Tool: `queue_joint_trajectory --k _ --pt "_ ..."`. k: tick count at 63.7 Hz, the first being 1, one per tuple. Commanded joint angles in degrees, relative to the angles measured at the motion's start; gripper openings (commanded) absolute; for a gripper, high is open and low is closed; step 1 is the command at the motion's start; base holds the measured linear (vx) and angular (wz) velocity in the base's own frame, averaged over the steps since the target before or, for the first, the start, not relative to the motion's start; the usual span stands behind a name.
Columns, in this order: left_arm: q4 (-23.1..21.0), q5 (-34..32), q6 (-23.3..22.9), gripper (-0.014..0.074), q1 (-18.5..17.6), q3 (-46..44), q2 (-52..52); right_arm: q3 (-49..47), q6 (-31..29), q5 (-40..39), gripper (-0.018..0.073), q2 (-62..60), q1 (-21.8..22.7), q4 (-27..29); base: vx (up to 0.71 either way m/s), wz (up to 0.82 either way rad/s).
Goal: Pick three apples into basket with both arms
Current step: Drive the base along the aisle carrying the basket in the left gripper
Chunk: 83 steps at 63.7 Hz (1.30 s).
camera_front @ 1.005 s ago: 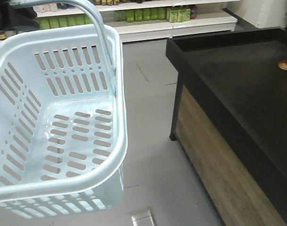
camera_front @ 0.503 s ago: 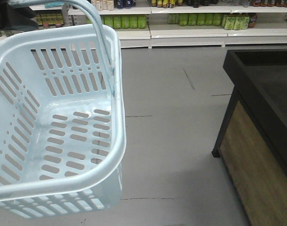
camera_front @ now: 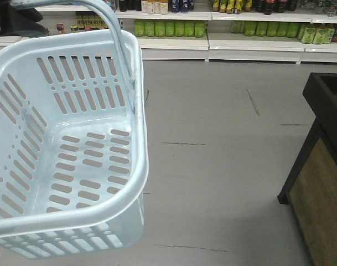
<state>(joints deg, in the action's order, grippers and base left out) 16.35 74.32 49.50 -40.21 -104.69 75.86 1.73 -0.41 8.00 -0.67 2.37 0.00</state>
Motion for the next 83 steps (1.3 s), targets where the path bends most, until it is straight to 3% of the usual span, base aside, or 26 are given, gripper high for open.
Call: queue_joint_trajectory --k 1,83 --pt "0.87 -2.81 -0.49 -0.0006 -0.12 -1.87 -1.53 0.67 -0.07 -4.46 -0.0008 -0.78 0.30 0.00 0.12 0.15" --pt "0.87 -2.81 -0.49 -0.0006 -0.12 -1.87 -1.53 0.67 -0.07 -4.46 -0.0008 -0.78 0.30 0.00 0.17 0.03"
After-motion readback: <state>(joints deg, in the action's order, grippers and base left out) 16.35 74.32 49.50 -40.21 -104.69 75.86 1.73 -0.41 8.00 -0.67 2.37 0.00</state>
